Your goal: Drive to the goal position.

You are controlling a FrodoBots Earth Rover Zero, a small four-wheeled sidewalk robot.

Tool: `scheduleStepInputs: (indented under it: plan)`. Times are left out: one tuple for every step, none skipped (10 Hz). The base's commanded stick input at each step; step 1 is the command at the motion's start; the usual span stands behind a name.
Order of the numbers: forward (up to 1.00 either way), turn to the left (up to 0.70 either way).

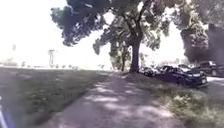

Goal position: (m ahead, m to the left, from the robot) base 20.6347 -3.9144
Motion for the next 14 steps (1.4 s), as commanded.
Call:
scheduleStepInputs:
  plan:
    - [0.7, 0.0]
    - [0.7, 0.0]
    - [0.7, 0.0]
    - [0.7, 0.0]
    - [0.7, 0.0]
    - [0.7, 0.0]
    - [0.7, 0.0]
    - [0.7, 0.0]
    - [0.7, 0.0]
    - [0.7, 0.0]
    - [0.7, 0.0]
    - [0.7, 0.0]
    - [0.7, 0.0]
    - [0.7, 0.0]
